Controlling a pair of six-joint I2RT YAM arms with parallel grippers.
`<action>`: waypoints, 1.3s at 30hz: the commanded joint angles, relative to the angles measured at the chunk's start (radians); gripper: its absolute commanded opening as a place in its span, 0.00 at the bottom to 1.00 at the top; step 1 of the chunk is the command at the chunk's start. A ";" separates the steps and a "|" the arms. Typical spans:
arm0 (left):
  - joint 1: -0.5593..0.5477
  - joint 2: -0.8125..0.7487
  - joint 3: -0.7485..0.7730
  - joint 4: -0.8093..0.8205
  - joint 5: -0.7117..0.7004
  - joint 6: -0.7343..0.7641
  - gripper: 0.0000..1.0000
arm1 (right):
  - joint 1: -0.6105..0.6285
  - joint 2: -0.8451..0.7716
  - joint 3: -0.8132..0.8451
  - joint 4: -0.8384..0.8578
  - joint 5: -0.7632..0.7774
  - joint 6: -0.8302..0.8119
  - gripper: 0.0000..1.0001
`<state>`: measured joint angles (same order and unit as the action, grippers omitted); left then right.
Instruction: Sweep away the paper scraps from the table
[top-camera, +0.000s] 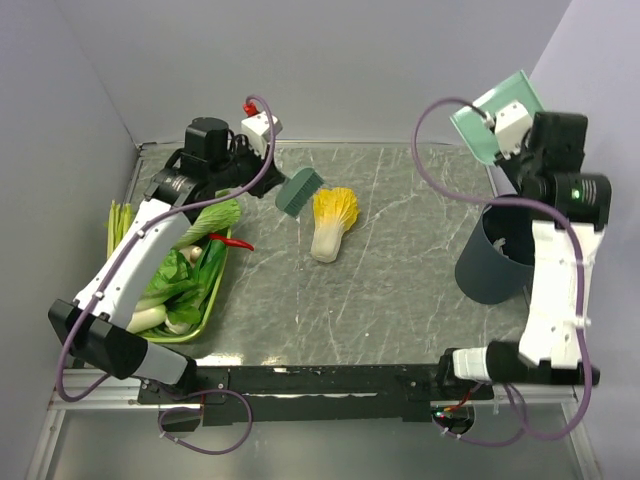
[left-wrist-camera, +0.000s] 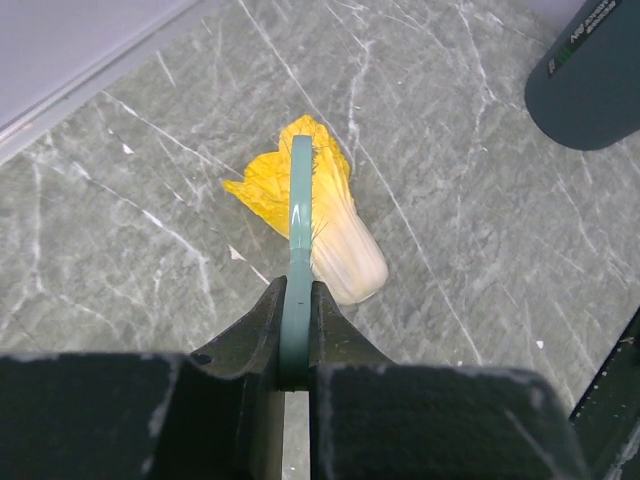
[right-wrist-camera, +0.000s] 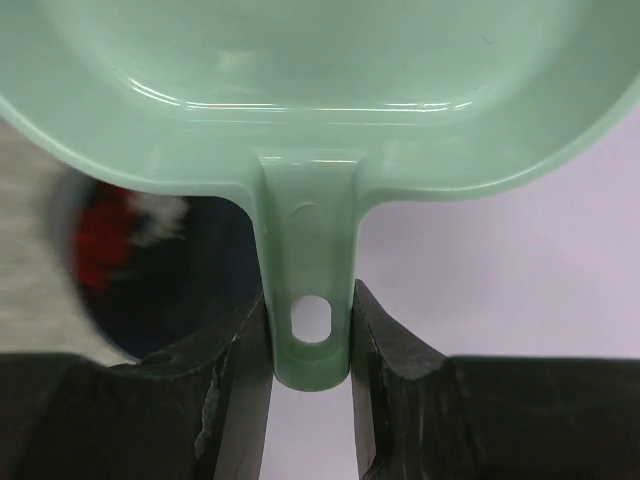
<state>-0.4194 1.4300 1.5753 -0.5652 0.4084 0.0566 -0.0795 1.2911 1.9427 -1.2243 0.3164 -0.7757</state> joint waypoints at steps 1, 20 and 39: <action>-0.002 -0.071 0.046 -0.002 -0.026 0.040 0.01 | 0.046 0.144 0.185 -0.191 -0.238 0.297 0.00; -0.070 -0.178 -0.155 -0.141 -0.104 0.390 0.01 | 0.144 0.539 -0.022 -0.287 -0.772 0.451 0.00; -0.127 -0.023 -0.371 0.185 -0.336 0.761 0.01 | 0.182 0.821 -0.191 -0.233 -0.585 0.401 0.06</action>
<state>-0.5323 1.3796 1.2163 -0.5045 0.0681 0.7212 0.0872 2.0830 1.7721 -1.3468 -0.3027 -0.3679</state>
